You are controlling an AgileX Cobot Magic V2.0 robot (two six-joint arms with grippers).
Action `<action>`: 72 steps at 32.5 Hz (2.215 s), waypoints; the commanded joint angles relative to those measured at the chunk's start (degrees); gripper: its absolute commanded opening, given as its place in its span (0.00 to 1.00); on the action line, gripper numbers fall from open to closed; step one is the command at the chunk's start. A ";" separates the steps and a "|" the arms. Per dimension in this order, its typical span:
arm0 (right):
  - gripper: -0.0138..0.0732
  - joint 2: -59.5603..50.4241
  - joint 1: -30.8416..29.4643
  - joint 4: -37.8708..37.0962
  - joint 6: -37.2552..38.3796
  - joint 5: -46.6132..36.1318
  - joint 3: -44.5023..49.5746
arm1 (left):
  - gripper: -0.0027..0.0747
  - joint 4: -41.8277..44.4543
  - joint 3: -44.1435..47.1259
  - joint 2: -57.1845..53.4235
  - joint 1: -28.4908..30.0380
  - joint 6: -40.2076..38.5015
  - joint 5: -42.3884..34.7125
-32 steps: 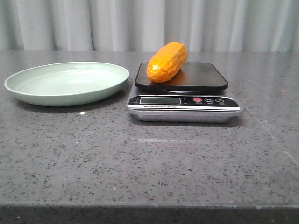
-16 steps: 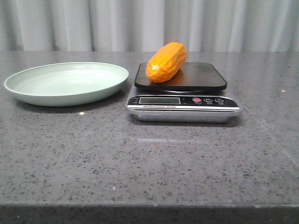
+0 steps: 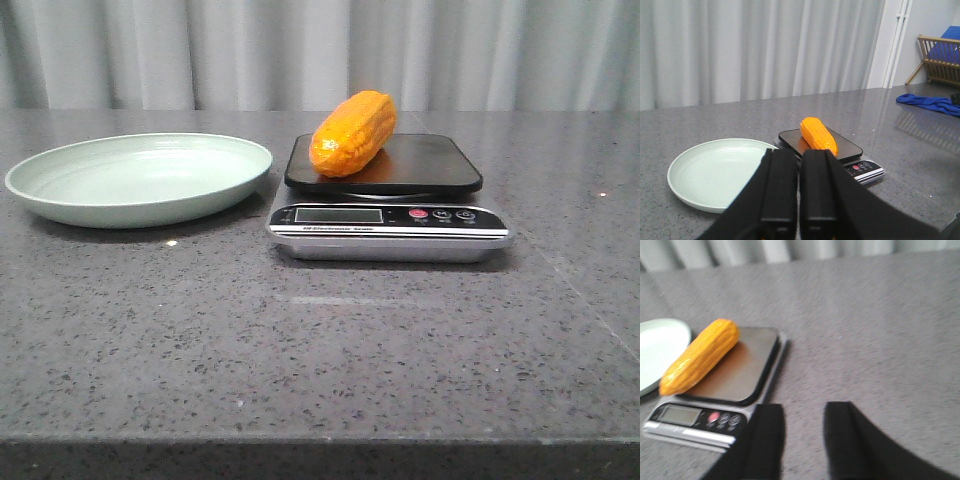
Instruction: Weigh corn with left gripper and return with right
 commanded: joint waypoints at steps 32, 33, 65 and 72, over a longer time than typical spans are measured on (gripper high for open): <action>0.80 64.07 26.10 -21.63 34.73 36.56 -70.83 | 0.22 0.53 -1.34 0.86 -0.37 -0.17 -4.47; 0.80 65.46 26.10 -22.07 35.26 37.60 -72.02 | 0.22 0.53 -1.25 0.86 -0.37 -0.17 -4.47; 0.32 78.56 28.99 -17.49 31.40 41.24 -80.16 | 0.22 0.53 -1.25 0.86 -0.37 -0.17 -4.47; 0.32 79.43 33.49 -11.93 28.11 29.10 -80.21 | 0.22 0.53 -1.25 0.86 -0.37 -0.17 -4.47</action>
